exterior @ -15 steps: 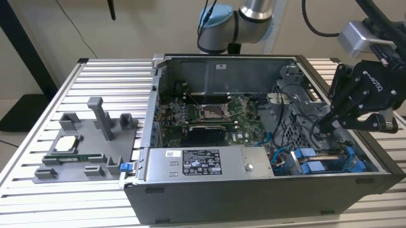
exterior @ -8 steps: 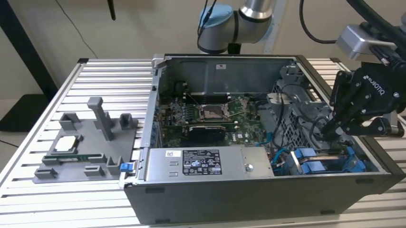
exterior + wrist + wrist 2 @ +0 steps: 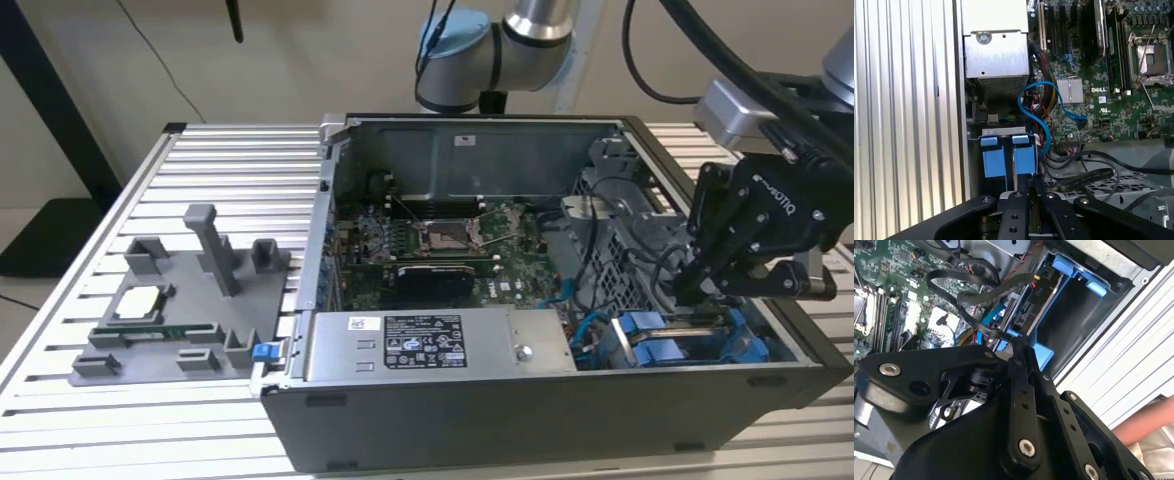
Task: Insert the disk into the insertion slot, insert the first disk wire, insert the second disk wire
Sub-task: 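Insert the second disk wire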
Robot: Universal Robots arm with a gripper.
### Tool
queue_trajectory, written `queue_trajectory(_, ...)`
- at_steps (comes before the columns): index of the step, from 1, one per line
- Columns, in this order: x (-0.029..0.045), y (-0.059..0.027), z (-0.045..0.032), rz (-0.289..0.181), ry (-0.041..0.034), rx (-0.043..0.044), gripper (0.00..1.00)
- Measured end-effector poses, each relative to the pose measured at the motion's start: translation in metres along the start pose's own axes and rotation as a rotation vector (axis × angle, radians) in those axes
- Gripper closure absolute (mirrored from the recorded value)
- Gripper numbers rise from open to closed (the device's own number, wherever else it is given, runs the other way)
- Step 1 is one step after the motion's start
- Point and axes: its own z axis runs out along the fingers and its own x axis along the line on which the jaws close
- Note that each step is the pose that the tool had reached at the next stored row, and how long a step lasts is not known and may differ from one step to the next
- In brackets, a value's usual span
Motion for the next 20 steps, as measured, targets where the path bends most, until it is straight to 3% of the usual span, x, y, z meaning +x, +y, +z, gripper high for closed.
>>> queue_trajectory(15,0.0000,-0.0002,0.0017,-0.003,0.0000,0.0025,1.00)
queue_trajectory(20,0.0001,-0.0001,0.0044,-0.004,-0.0009,0.0146,1.00)
